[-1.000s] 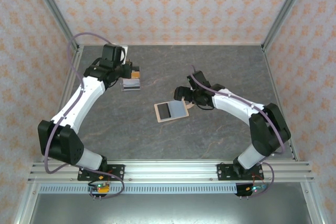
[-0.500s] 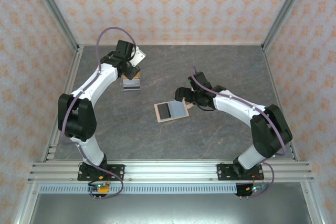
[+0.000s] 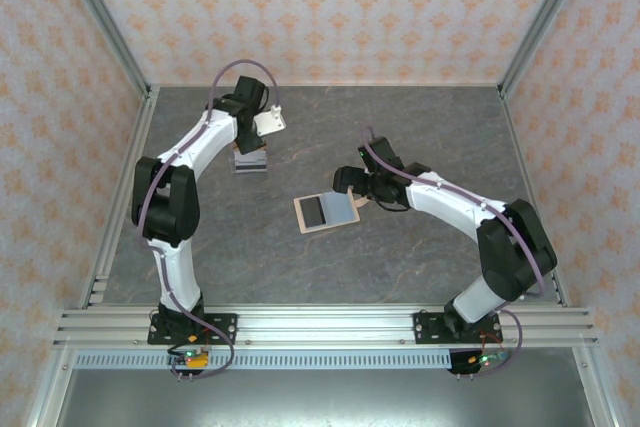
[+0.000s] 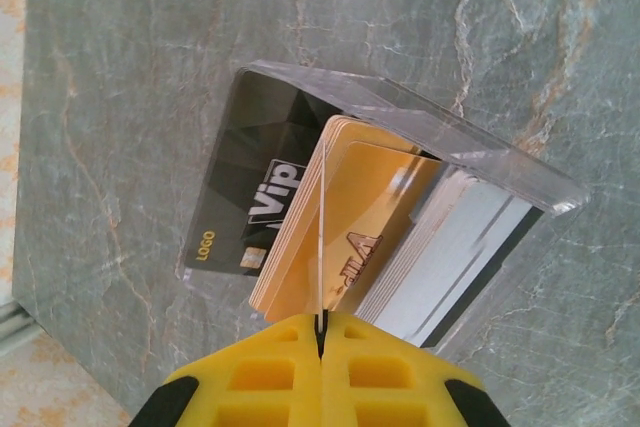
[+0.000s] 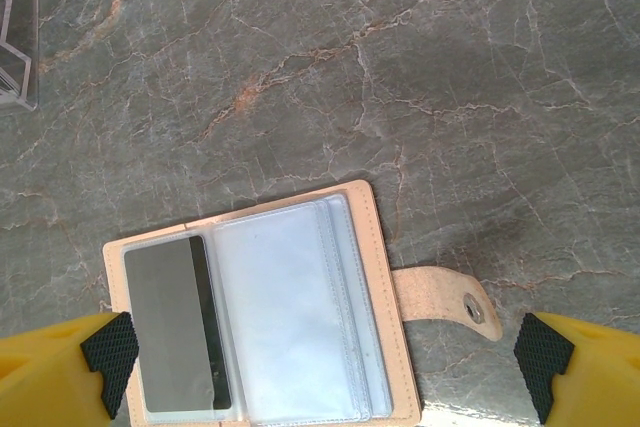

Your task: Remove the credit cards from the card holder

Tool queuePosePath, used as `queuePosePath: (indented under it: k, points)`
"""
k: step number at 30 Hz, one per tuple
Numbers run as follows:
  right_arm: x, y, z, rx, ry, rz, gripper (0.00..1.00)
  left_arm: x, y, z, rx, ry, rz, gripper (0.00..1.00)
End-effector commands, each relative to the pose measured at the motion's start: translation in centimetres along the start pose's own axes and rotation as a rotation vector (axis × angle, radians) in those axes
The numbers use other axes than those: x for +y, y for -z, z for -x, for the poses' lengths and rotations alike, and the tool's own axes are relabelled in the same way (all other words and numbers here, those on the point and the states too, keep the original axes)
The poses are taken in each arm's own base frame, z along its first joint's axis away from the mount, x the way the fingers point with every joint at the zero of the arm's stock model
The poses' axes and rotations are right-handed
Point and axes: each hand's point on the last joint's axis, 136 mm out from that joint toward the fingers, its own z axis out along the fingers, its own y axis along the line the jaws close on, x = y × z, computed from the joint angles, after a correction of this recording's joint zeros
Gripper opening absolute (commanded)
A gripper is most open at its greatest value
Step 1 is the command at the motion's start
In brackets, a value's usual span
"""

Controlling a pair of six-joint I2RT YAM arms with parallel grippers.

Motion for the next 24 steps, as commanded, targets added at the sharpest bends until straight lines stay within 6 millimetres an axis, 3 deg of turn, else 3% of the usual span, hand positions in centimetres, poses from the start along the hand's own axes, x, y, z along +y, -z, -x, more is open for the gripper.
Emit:
queuePosePath:
  k: [1,16,24]
  points:
    - [-0.3,0.8,0.7,-0.037,-0.018,-0.014,0.99,0.3,0.4,-0.4,0.022,-0.1,-0.014,0.0]
    - [-0.2,0.6,0.9,-0.032,-0.026,-0.02,0.99,-1.4,-0.4,-0.8,0.048,-0.231,-0.117,0.0]
    - [-0.1,0.7,1.0,-0.033,-0.026,-0.019,0.99,-0.6,-1.0,0.0,0.042,-0.222,-0.095,0.0]
